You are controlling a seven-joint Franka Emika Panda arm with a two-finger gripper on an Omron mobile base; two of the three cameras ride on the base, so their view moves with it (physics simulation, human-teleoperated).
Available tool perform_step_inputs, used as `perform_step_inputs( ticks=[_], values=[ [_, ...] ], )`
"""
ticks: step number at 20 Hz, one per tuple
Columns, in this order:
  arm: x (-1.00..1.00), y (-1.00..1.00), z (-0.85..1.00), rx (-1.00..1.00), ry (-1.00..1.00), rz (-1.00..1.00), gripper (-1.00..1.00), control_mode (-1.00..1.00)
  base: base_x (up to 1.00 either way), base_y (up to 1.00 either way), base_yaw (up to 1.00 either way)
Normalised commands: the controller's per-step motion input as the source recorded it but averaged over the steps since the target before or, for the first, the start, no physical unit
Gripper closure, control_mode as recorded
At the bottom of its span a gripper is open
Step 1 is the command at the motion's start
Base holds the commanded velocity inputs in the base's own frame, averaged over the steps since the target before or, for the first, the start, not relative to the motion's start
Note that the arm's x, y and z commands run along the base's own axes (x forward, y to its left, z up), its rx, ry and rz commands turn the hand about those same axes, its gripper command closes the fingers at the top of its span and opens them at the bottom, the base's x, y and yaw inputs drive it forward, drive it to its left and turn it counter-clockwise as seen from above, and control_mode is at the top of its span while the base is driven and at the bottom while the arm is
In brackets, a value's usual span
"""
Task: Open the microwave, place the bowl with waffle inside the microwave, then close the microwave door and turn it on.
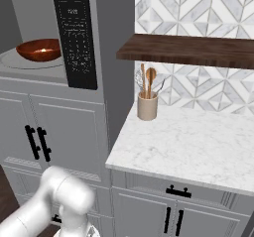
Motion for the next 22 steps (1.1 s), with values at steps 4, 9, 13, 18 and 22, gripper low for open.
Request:
perform_step_inputs(
  ticks=[4, 9, 13, 18, 22],
  values=[
    [0.00, 0.49, 0.23, 0.15, -0.23, -0.09, 1.00, -1.00, 0.00, 0.00, 0.00],
    [0.00, 0.27, 0.64, 0.23, -0.18, -0.07, 1.00, -1.00, 0.00, 0.00, 0.00],
    [0.00, 0.01, 0.84, 0.30, -0.04, -0.01, 1.00, -1.00, 0.00, 0.00, 0.00],
    [0.00, -0.28, 0.86, 0.32, 0.00, 0.00, 1.00, -1.00, 0.00, 0.00, 0.00],
    [0.00, -0.80, 0.77, 0.31, 0.07, 0.00, 1.00, -1.00, 0.00, 0.00, 0.00]
  ],
)
